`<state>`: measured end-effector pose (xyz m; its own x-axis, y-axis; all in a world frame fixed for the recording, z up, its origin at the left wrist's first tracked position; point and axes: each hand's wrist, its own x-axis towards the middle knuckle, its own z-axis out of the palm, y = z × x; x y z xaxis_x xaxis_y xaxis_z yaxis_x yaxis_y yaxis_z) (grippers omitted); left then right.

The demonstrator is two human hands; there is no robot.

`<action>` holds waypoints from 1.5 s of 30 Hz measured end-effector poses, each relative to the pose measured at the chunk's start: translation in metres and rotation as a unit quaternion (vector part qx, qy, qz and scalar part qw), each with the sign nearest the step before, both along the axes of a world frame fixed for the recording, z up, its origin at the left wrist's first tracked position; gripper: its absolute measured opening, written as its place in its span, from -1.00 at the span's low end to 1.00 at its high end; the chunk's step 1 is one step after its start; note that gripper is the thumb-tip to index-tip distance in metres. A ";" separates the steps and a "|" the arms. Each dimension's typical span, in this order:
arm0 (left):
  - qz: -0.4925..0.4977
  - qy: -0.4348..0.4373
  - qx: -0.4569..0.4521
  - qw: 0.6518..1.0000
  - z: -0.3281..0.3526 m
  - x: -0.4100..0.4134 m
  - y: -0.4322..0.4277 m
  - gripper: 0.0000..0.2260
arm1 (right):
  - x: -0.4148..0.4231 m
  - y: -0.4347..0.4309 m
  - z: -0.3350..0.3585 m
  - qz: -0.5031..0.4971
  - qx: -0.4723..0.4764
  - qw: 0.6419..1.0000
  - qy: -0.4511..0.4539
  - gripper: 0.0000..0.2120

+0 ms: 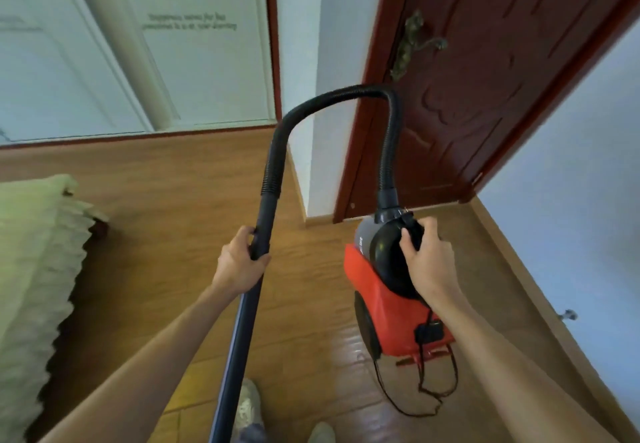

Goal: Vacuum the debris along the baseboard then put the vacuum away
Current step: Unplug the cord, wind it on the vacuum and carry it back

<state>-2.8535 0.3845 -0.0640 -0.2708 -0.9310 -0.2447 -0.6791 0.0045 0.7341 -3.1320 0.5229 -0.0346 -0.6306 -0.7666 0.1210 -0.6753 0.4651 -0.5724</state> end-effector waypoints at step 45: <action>0.439 0.080 -0.124 0.886 0.141 0.344 -0.414 -0.63 | 0.380 -0.655 0.154 0.404 -0.137 0.902 -0.065 -0.72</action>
<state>-2.5099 -0.0295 0.0768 0.5727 -0.8193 -0.0270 -0.3877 -0.2997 0.8717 -2.7522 -0.1322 0.1197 0.0973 -0.9347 0.3419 -0.6498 -0.3199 -0.6895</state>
